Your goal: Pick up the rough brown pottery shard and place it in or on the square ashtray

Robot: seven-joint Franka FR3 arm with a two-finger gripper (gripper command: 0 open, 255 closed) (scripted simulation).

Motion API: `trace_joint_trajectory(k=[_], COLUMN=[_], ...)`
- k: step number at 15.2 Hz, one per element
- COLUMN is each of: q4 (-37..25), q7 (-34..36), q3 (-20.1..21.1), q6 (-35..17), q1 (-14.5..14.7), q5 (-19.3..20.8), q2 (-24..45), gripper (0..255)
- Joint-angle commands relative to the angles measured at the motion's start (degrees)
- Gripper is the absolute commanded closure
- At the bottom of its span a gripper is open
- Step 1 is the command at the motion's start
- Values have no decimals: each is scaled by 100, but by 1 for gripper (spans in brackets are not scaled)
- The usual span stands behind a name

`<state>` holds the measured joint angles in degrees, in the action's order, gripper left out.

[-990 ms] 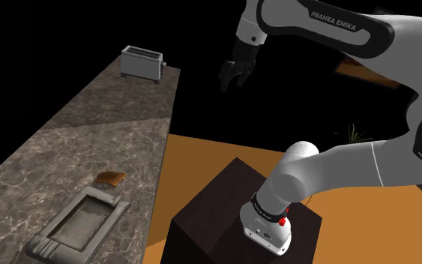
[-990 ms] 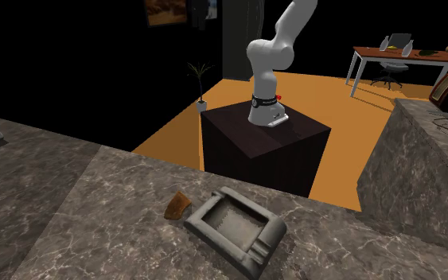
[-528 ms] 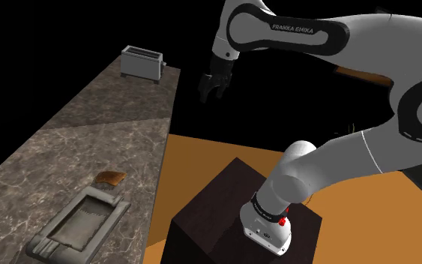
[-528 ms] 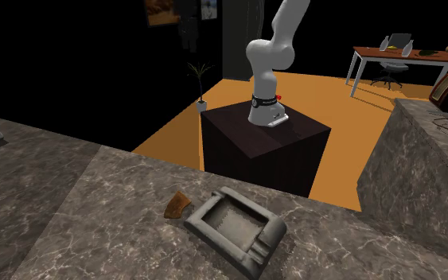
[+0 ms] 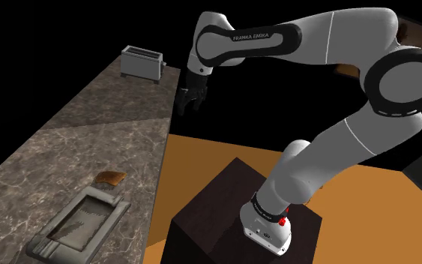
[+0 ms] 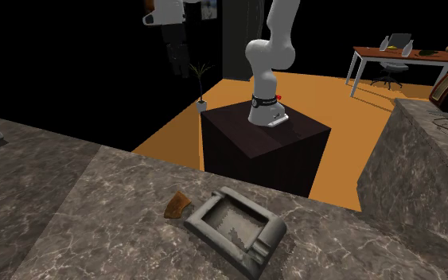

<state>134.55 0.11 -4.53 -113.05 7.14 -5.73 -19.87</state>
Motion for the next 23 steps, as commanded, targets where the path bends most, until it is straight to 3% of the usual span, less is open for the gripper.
trace_joint_trajectory(k=[1, 11, 23], q4=[-99, -924, -2703], q7=[-134, -915, -1607], q3=[-5, 155, 724], q6=[-247, -1084, -1350], q1=[100, 473, 640], q5=[-190, -1240, -2168], q2=[399, 2376, 4749], gripper=[0, 0, 0])
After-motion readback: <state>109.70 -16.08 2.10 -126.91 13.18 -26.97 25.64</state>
